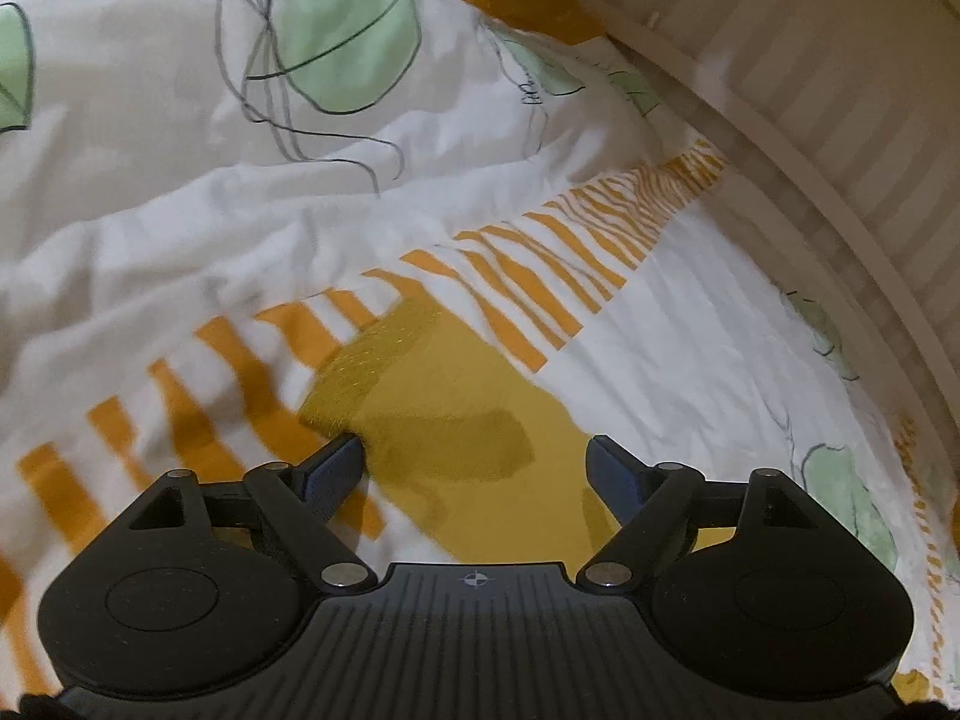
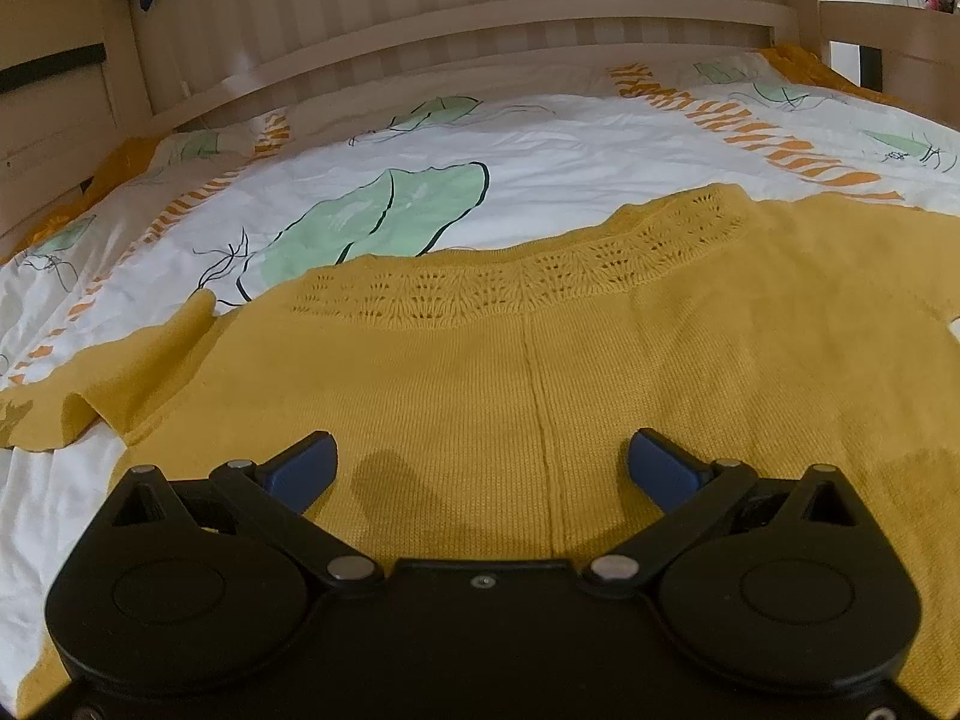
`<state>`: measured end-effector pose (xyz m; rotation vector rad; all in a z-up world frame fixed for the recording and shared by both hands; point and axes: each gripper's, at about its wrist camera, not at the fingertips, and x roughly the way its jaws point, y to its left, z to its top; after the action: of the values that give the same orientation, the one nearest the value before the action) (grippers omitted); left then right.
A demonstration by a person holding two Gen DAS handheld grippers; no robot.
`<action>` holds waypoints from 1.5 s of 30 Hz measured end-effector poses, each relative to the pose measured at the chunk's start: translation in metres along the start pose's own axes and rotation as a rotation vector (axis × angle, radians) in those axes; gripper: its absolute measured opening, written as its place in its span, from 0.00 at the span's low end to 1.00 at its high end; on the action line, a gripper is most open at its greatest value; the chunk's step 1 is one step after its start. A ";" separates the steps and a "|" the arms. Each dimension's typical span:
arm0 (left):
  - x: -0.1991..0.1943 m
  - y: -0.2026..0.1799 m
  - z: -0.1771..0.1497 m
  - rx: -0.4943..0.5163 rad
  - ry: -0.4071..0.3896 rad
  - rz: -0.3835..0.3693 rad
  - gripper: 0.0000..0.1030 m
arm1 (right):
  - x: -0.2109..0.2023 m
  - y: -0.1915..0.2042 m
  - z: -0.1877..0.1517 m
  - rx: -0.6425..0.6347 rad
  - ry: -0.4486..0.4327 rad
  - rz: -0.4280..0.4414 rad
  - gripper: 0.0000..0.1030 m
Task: Fold small clothes
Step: 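Close the left gripper on the sleeve cuff and lift it, then carry the sleeve across the sweater body and open the left gripper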
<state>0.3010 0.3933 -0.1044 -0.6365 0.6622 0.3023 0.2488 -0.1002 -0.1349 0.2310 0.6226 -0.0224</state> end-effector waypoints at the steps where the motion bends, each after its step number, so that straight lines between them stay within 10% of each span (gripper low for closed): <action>1: 0.003 -0.001 0.000 -0.005 -0.001 -0.006 0.79 | 0.000 0.000 0.000 0.000 0.001 0.001 1.00; 4: 0.007 -0.004 0.003 -0.037 -0.001 -0.015 0.66 | -0.001 -0.001 0.002 0.005 0.006 0.008 1.00; 5: 0.007 -0.006 0.004 -0.042 -0.013 -0.003 0.23 | -0.001 -0.001 0.003 0.009 0.008 0.012 1.00; 6: 0.007 -0.008 0.005 -0.051 -0.013 0.014 0.06 | -0.002 -0.002 0.004 0.013 0.009 0.015 1.00; 29: -0.129 -0.229 -0.017 0.275 -0.094 -0.306 0.06 | -0.089 -0.063 0.035 -0.093 -0.018 0.258 0.99; 45: -0.085 -0.371 -0.122 0.398 0.031 -0.449 0.06 | -0.079 -0.133 0.050 0.091 -0.080 0.201 0.99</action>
<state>0.3468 0.0248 0.0436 -0.3915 0.5697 -0.2540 0.2014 -0.2449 -0.0773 0.3780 0.5168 0.1329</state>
